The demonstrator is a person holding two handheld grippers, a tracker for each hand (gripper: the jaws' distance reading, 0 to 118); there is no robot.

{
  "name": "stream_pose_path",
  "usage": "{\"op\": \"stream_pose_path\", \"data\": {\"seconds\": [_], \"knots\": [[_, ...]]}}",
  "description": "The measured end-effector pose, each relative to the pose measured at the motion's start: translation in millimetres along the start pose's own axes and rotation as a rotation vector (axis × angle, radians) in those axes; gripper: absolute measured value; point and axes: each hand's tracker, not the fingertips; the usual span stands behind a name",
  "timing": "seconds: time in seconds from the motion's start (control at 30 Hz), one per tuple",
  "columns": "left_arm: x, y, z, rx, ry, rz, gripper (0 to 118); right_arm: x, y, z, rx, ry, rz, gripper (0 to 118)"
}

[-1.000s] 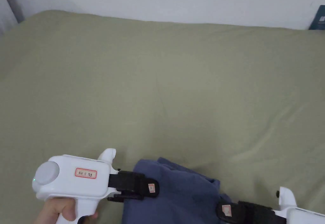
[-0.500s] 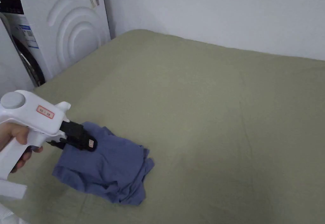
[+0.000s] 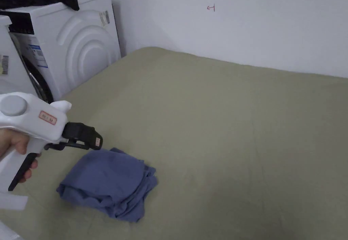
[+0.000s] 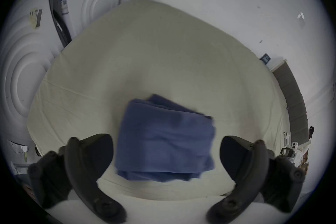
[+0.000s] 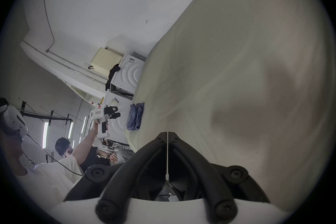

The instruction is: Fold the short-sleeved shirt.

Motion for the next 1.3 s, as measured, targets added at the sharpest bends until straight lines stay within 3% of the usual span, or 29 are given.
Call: {"op": "stream_pose_path", "data": {"seconds": [0.03,0.07,0.1,0.13,0.17,0.23,0.33,0.4,0.47,0.57,0.67,0.83,1.23,1.27,1.3], "knots": [[22.6,-13.4,6.5,0.055,-0.063,0.012,102,-5.5,2.2,5.7,0.013,0.0,0.03,3],[48.3,-25.4,14.4,0.097,-0.076,-0.025,73,-12.3,4.9,11.4,0.029,-0.01,0.064,3],[70.5,-37.7,21.1,0.161,-0.09,-0.037,6,-20.2,7.2,16.6,0.047,-0.042,0.102,3],[102.6,-49.2,21.3,0.187,-0.089,-0.035,0,-31.5,9.8,22.8,0.083,-0.086,0.154,3],[130.5,-59.6,25.2,0.258,-0.04,-0.09,0,-43.0,13.0,27.6,0.108,-0.137,0.208,3],[188.7,-77.2,23.6,0.322,-0.097,-0.101,0,-67.9,18.4,37.8,0.183,-0.245,0.327,3],[276.7,-108.3,38.6,0.46,-0.156,-0.146,0,-109.9,23.7,47.6,0.325,-0.476,0.513,4],[332.5,-125.3,50.2,0.593,-0.114,-0.191,0,-135.4,23.5,48.2,0.431,-0.636,0.64,4],[384.6,-143.3,66.7,0.703,-0.074,-0.22,0,-156.2,21.0,50.0,0.536,-0.715,0.746,4],[433.5,-159.4,86.5,0.829,-0.023,-0.292,0,-177.8,19.2,57.2,0.662,-0.759,0.82,4],[463.0,-170.2,105.6,0.944,0.065,-0.345,0,-190.8,18.5,66.5,0.755,-0.781,0.847,4],[462.9,-168.5,122.8,0.917,0.001,-0.336,0,-203.9,17.1,84.6,0.776,-0.766,0.878,4],[459.6,-163.2,123.0,0.89,-0.004,-0.329,2,-204.7,21.8,99.3,0.792,-0.744,0.842,4],[458.1,-161.3,122.2,0.888,-0.004,-0.328,6,-204.9,23.0,99.5,0.795,-0.747,0.84,8],[458.0,-161.2,121.8,0.885,-0.001,-0.326,20,-204.4,24.9,99.9,0.795,-0.748,0.841,35]]}}
